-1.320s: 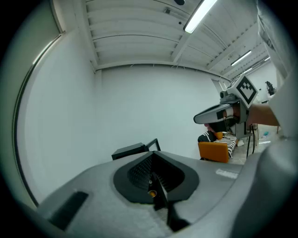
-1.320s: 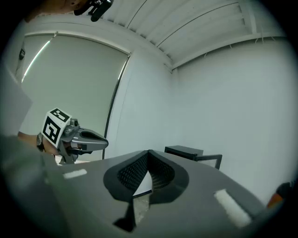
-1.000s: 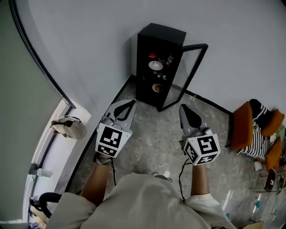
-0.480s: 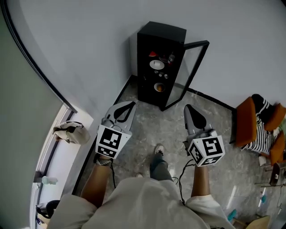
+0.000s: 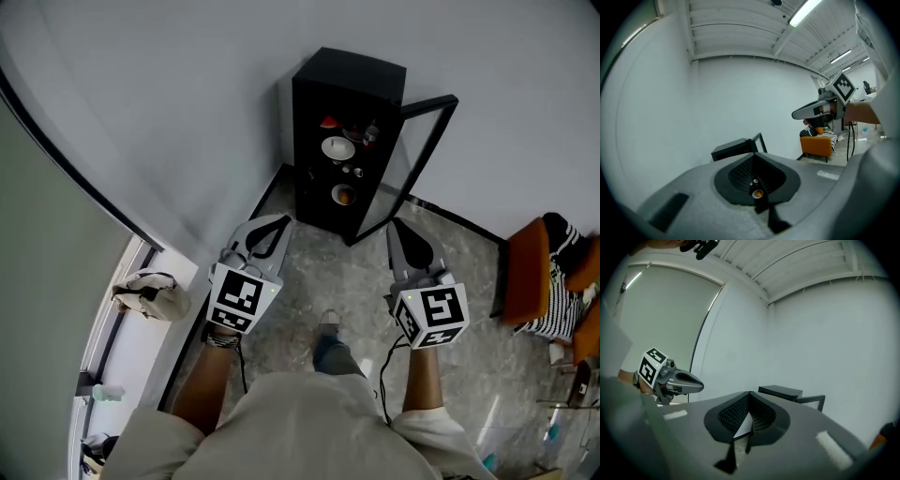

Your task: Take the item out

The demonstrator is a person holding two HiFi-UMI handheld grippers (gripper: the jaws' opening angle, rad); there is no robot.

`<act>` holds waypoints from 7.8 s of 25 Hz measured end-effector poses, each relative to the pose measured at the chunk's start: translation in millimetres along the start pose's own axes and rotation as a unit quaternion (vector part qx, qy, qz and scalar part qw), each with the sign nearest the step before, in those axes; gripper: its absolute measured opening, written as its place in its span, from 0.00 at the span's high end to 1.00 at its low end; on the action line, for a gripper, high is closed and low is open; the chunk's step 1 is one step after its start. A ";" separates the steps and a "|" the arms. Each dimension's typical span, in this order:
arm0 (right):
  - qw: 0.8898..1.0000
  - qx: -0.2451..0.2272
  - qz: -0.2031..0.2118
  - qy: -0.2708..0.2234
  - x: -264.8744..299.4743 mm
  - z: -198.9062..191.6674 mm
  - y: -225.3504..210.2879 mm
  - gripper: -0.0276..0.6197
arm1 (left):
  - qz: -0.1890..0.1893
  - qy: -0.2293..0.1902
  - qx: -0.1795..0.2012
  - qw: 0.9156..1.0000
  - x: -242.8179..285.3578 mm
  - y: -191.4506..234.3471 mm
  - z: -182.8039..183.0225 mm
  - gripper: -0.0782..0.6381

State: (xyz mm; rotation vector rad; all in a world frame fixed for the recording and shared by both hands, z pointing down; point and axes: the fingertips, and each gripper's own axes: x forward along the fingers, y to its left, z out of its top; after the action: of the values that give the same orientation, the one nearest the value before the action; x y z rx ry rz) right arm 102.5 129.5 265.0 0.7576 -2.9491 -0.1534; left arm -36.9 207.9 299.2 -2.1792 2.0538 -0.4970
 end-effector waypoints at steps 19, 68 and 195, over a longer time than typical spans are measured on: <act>1.000 -0.002 0.009 -0.006 135.9 -9.9 -123.0 0.95 | -0.009 0.029 0.015 0.999 177.8 53.3 6.1 0.88; 0.990 0.062 -0.042 0.115 356.1 -161.5 -229.6 0.95 | -0.171 0.166 0.150 0.960 505.6 125.2 -173.2 0.85; 0.998 -0.030 0.035 0.042 254.5 -42.3 -196.8 0.95 | 0.055 0.125 0.498 0.857 308.3 88.2 -19.1 0.86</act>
State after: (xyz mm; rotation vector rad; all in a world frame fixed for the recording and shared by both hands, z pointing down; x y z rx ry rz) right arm -21.2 -168.4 299.7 0.6355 -2.8723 -0.1972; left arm -116.3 -100.5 341.2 -1.3883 1.4242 -1.4751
